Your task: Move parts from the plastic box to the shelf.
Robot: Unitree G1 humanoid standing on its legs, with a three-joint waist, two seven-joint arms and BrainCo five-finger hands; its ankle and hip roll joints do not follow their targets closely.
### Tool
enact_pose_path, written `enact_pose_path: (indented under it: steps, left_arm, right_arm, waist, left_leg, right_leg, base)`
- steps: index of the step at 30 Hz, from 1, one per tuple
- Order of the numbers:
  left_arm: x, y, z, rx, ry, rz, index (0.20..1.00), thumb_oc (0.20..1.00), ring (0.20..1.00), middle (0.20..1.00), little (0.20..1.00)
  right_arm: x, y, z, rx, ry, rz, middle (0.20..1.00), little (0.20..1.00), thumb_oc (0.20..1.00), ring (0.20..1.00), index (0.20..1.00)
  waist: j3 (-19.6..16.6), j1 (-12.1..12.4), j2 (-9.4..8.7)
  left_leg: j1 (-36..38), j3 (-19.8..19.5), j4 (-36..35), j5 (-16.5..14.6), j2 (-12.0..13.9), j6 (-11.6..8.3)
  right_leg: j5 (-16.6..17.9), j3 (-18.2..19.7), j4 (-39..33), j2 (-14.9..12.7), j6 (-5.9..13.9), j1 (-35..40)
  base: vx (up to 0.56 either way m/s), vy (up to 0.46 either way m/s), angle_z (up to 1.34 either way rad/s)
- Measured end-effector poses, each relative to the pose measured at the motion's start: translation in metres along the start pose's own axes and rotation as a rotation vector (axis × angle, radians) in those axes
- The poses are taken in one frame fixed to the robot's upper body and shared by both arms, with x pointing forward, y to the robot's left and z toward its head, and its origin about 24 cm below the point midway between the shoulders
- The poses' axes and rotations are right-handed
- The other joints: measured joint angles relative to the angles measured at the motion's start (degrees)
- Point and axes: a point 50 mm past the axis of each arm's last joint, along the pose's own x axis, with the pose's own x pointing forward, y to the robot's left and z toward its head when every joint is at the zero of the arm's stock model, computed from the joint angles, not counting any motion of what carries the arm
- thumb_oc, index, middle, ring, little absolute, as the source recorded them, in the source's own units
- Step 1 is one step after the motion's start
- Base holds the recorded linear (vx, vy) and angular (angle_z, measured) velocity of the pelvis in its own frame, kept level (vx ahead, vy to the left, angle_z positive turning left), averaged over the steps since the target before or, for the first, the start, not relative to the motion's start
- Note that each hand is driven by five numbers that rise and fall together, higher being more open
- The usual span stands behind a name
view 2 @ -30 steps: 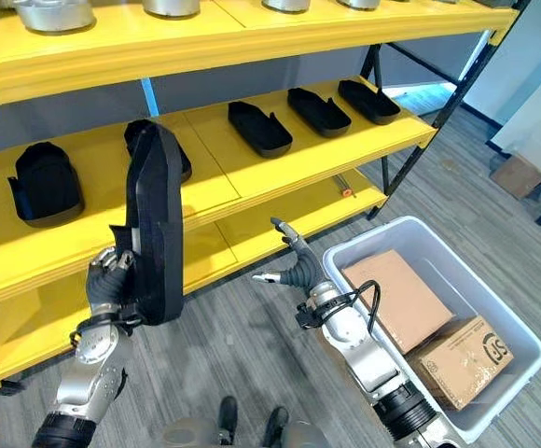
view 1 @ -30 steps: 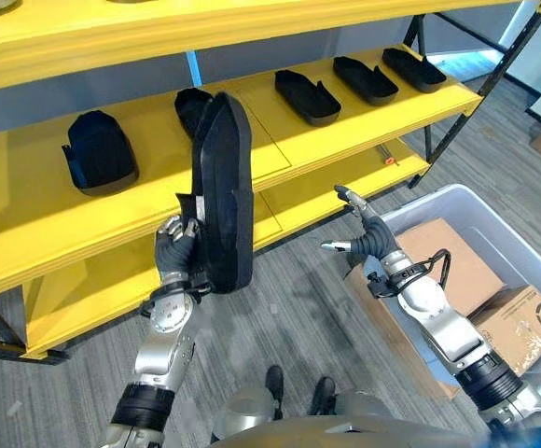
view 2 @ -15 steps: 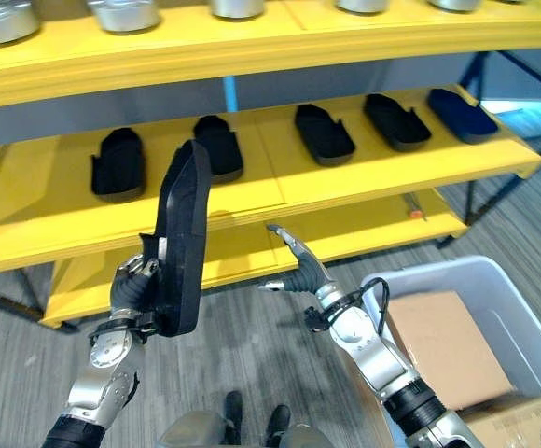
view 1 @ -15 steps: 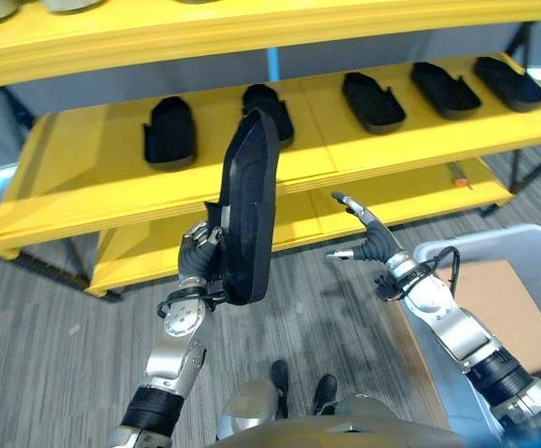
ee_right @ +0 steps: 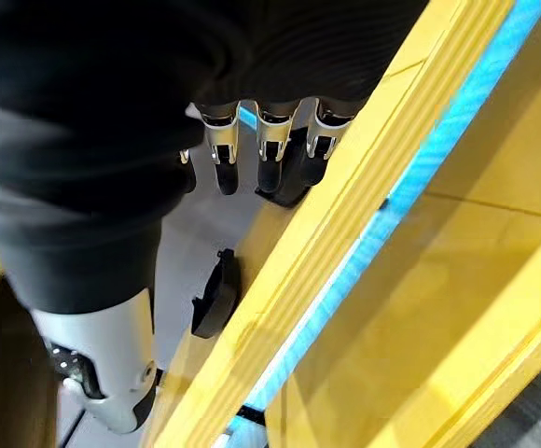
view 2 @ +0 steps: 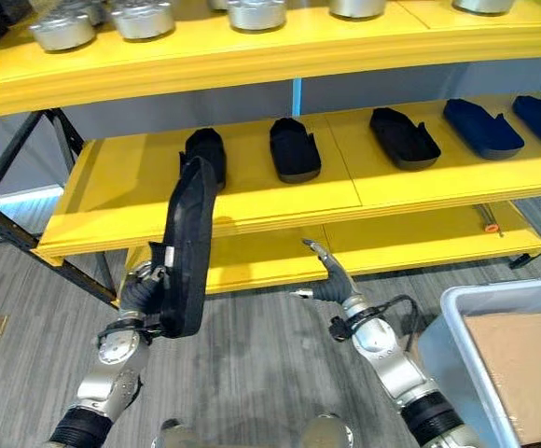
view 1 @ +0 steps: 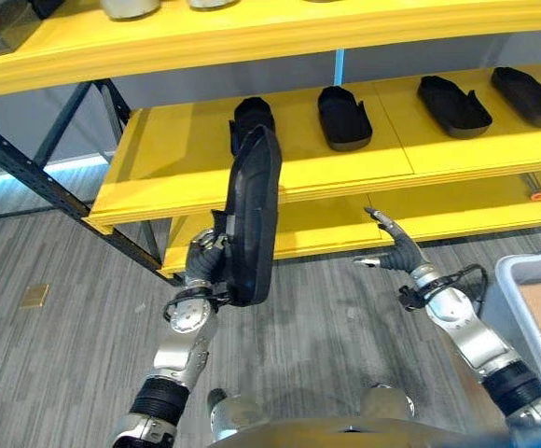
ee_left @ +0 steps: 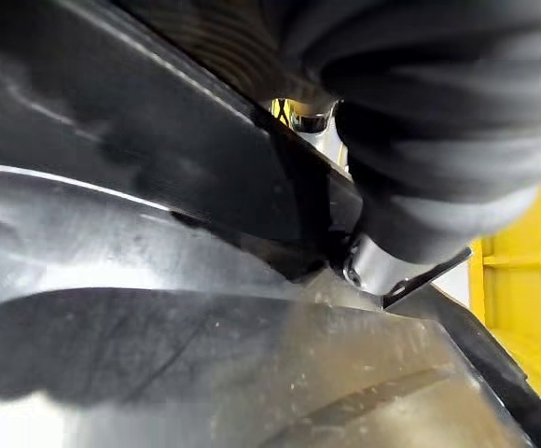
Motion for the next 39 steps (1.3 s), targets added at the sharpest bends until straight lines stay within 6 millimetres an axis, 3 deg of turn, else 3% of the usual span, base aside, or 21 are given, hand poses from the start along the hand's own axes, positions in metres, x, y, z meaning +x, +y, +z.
enact_pose_path:
  steps: [3, 7, 8, 10, 11, 12, 13, 14, 15, 16, 17, 20, 21, 22, 23, 24, 26, 30, 32, 35, 39]
  left_arm:
    - [0.006, 0.014, 0.011, 0.044, -0.036, 0.044, 0.200, 0.200, 0.200, 0.200, 0.200]
    - [0.007, 0.024, 0.014, 0.067, -0.045, 0.079, 0.200, 0.200, 0.200, 0.200, 0.200]
    - [0.008, 0.024, 0.015, 0.067, -0.047, 0.080, 0.200, 0.200, 0.200, 0.200, 0.200]
    - [0.007, 0.027, 0.015, 0.065, -0.047, 0.092, 0.200, 0.200, 0.200, 0.200, 0.200]
    - [0.009, 0.027, 0.014, 0.094, -0.042, 0.085, 0.200, 0.200, 0.200, 0.200, 0.200]
    - [0.012, 0.027, 0.004, 0.177, 0.011, 0.066, 0.200, 0.200, 0.200, 0.200, 0.200]
    - [0.012, 0.028, 0.005, 0.194, 0.010, 0.066, 0.200, 0.200, 0.200, 0.200, 0.200]
    - [0.015, 0.029, 0.008, 0.208, -0.002, 0.068, 0.200, 0.200, 0.200, 0.200, 0.200]
    - [0.018, 0.029, 0.013, 0.218, -0.020, 0.071, 0.200, 0.200, 0.200, 0.200, 0.200]
    - [0.019, 0.030, 0.017, 0.230, -0.035, 0.073, 0.200, 0.200, 0.200, 0.200, 0.200]
    - [0.021, 0.028, 0.020, 0.229, -0.047, 0.066, 0.200, 0.200, 0.200, 0.200, 0.200]
    - [0.020, 0.025, 0.016, 0.214, -0.027, 0.069, 0.200, 0.200, 0.200, 0.200, 0.200]
    - [0.022, 0.034, 0.022, 0.216, -0.041, 0.096, 0.200, 0.200, 0.200, 0.200, 0.200]
    - [0.023, 0.038, 0.022, 0.213, -0.032, 0.113, 0.200, 0.200, 0.200, 0.200, 0.200]
    - [0.022, 0.033, 0.019, 0.198, -0.026, 0.107, 0.200, 0.200, 0.200, 0.200, 0.200]
    - [0.021, 0.026, 0.016, 0.173, -0.020, 0.105, 0.200, 0.200, 0.200, 0.200, 0.200]
    - [0.023, 0.019, 0.018, 0.152, -0.032, 0.102, 0.200, 0.200, 0.200, 0.200, 0.200]
    - [0.019, 0.009, 0.009, 0.151, 0.001, 0.056, 0.200, 0.200, 0.200, 0.200, 0.200]
    - [0.014, 0.012, 0.003, 0.159, 0.023, 0.056, 0.200, 0.200, 0.200, 0.200, 0.200]
    - [0.004, 0.021, -0.001, 0.156, 0.030, 0.081, 0.200, 0.200, 0.200, 0.200, 0.200]
    - [0.006, 0.016, 0.010, 0.130, -0.014, 0.084, 0.200, 0.200, 0.200, 0.200, 0.200]
  right_arm:
    - [0.002, 0.021, 0.005, 0.048, -0.022, 0.055, 1.000, 1.000, 1.000, 1.000, 1.000]
    - [0.004, 0.021, 0.007, 0.055, -0.028, 0.055, 1.000, 1.000, 1.000, 1.000, 1.000]
    - [0.004, 0.019, 0.008, 0.052, -0.031, 0.051, 1.000, 1.000, 1.000, 1.000, 1.000]
    - [0.004, 0.021, 0.008, 0.052, -0.034, 0.062, 1.000, 1.000, 1.000, 1.000, 1.000]
    - [0.001, 0.023, 0.005, 0.064, -0.020, 0.061, 1.000, 1.000, 1.000, 1.000, 1.000]
    - [0.002, 0.023, 0.005, 0.099, -0.009, 0.036, 1.000, 1.000, 1.000, 1.000, 1.000]
    - [0.004, 0.018, 0.007, 0.092, -0.019, 0.023, 1.000, 1.000, 1.000, 1.000, 1.000]
    - [0.006, 0.017, 0.011, 0.086, -0.038, 0.027, 1.000, 1.000, 1.000, 1.000, 1.000]
    - [0.006, 0.020, 0.013, 0.088, -0.046, 0.037, 1.000, 1.000, 1.000, 1.000, 1.000]
    - [0.008, 0.026, 0.016, 0.105, -0.056, 0.054, 1.000, 1.000, 1.000, 1.000, 1.000]
    - [0.013, 0.025, 0.022, 0.101, -0.080, 0.061, 1.000, 1.000, 1.000, 1.000, 1.000]
    - [0.012, 0.031, 0.023, 0.099, -0.082, 0.099, 1.000, 1.000, 1.000, 1.000, 1.000]
    - [0.017, 0.034, 0.033, 0.114, -0.121, 0.098, 1.000, 1.000, 1.000, 1.000, 1.000]
    - [0.018, 0.035, 0.036, 0.123, -0.139, 0.090, 1.000, 1.000, 1.000, 1.000, 1.000]
    - [0.016, 0.035, 0.034, 0.112, -0.132, 0.100, 1.000, 1.000, 1.000, 1.000, 1.000]
    - [0.012, 0.037, 0.030, 0.086, -0.124, 0.129, 1.000, 1.000, 1.000, 1.000, 1.000]
    - [0.007, 0.034, 0.028, 0.066, -0.121, 0.139, 1.000, 1.000, 1.000, 1.000, 1.000]
    - [0.008, 0.020, 0.030, 0.023, -0.137, 0.096, 1.000, 1.000, 1.000, 1.000, 1.000]
    - [0.006, 0.021, 0.027, 0.026, -0.125, 0.095, 1.000, 1.000, 1.000, 1.000, 1.000]
    - [0.006, 0.017, 0.016, 0.016, -0.081, 0.092, 1.000, 1.000, 1.000, 1.000, 1.000]
    - [0.018, 0.006, 0.035, -0.115, -0.183, 0.098, 1.000, 1.000, 1.000, 1.000, 1.000]
  waist:
    - [-0.2, 1.7, -3.97]
    - [-0.9, 2.8, -3.09]
    - [-1.0, 2.7, -2.83]
    - [-1.0, 3.1, -2.79]
    - [-0.9, 2.7, -4.00]
    - [-1.0, 4.1, -5.02]
    - [-1.0, 4.1, -5.15]
    - [-1.4, 4.4, -4.57]
    - [-1.9, 4.2, -6.26]
    - [-3.0, 3.6, -8.33]
    - [-2.7, 4.2, -8.54]
    - [-2.5, 5.2, -7.03]
    - [-2.7, 6.8, -8.97]
    - [-1.5, 5.5, -7.36]
    - [-0.8, 5.3, -5.69]
    - [-0.3, 4.9, -4.51]
    - [1.1, 2.4, -4.29]
    - [1.3, -0.8, -7.06]
    - [1.2, 0.5, -6.25]
    - [0.5, 2.3, -4.48]
    - [-0.3, 3.2, -3.30]
  left_leg:
    - [0.4, -0.1, -0.9, -2.1, -4.3, 0.74]
    - [1.9, -1.3, -0.3, -7.5, -5.2, -0.10]
    - [2.0, -1.5, -0.2, -7.2, -5.2, -2.41]
    - [1.9, -1.2, -0.5, -6.9, -4.9, -2.53]
    - [1.7, -1.9, 0.2, -7.2, -5.7, -1.46]
    - [-0.7, -3.3, 4.9, -12.0, -10.2, 3.05]
    - [-1.2, -5.0, 5.6, -12.7, -11.5, 3.90]
    - [-1.3, -4.4, 6.2, -13.3, -11.1, 2.83]
    - [-1.2, -3.0, 6.0, -13.1, -11.3, 0.95]
    - [-3.8, -2.9, 10.0, -14.7, -11.7, 2.01]
    - [-6.8, -1.7, 14.8, -18.5, -14.7, 9.08]
    - [-2.8, 2.2, 8.7, -15.9, -13.9, 7.69]
    - [-1.0, 5.2, 5.8, -14.4, -15.9, 7.03]
    - [-1.1, 5.4, 5.7, -14.9, -15.9, 7.78]
    - [-0.1, 5.2, 2.6, -14.1, -16.4, 9.42]
    - [0.4, 4.1, -0.4, -11.4, -16.8, 10.21]
    - [0.4, 1.5, -3.8, -9.6, -17.3, 11.46]
    - [0.9, -2.6, -5.0, -9.1, -22.5, 11.76]
    - [4.1, -4.8, -7.1, -9.1, -23.1, 10.45]
    - [7.0, -6.0, -7.2, -10.3, -19.6, 7.20]
    - [7.7, -4.4, -5.7, -10.9, -17.7, 6.20]
  right_leg:
    - [4.1, 3.6, -2.6, -2.4, 1.01, -1.2]
    - [7.0, 3.4, -7.8, -2.2, 2.60, 3.1]
    - [7.4, 3.5, -7.9, -2.3, 2.67, 3.1]
    - [6.0, 3.5, -4.9, -2.1, 2.72, 1.3]
    - [5.9, 4.3, -3.9, -2.1, 2.37, 0.4]
    - [10.7, 4.9, -10.0, -2.9, 0.47, 3.0]
    - [14.1, 5.2, -12.0, -2.1, 0.03, 2.3]
    - [15.7, 5.1, -13.6, -1.4, -0.30, 2.3]
    - [15.7, 4.5, -15.1, -1.7, -0.29, 2.2]
    - [12.6, 3.1, -19.3, -1.4, -1.16, 1.6]
    - [9.2, 1.6, -19.4, -2.8, -5.23, -0.3]
    - [9.7, -4.8, -5.5, -3.9, -1.68, -2.9]
    - [18.5, -9.4, -6.1, -3.8, -2.98, -1.5]
    - [24.1, -10.7, -6.5, -4.2, -2.99, -1.6]
    - [26.1, -10.1, -3.1, -4.4, -0.10, -4.7]
    - [17.2, -7.5, 2.7, -0.9, 2.63, -7.7]
    - [7.0, -0.9, -0.1, 9.2, 2.30, -8.3]
    - [7.4, 4.3, -10.7, 11.8, 1.40, -8.4]
    - [12.4, 4.1, -15.1, 11.9, -3.23, -4.2]
    - [13.3, 0.6, -20.0, 16.0, -9.11, 1.6]
    - [11.2, 0.2, -20.7, 17.9, -11.22, 3.5]
  base:
    - [0.05, 0.468, -0.15]
    - [0.03, 0.179, -0.05]
    - [0.00, 0.000, -0.04]
    - [0.09, 0.500, -0.04]
    - [0.10, 0.737, -0.28]
    - [0.02, 0.307, -0.58]
    - [0.00, 0.292, -0.86]
    - [-0.03, 0.188, -0.75]
    - [-0.05, 0.454, -0.68]
    - [-0.07, 0.474, -1.05]
    - [-0.08, 0.476, -1.24]
    - [-0.05, 0.245, -0.82]
    - [0.01, 0.245, -0.60]
    - [0.07, 0.186, -0.69]
    - [0.17, 0.123, -0.25]
    - [0.25, 0.084, -0.15]
    - [0.25, 0.048, 0.52]
    - [0.15, -0.068, 0.74]
    - [0.18, -0.094, 0.99]
    - [0.24, -0.102, 0.28]
    - [0.17, -0.044, 0.00]
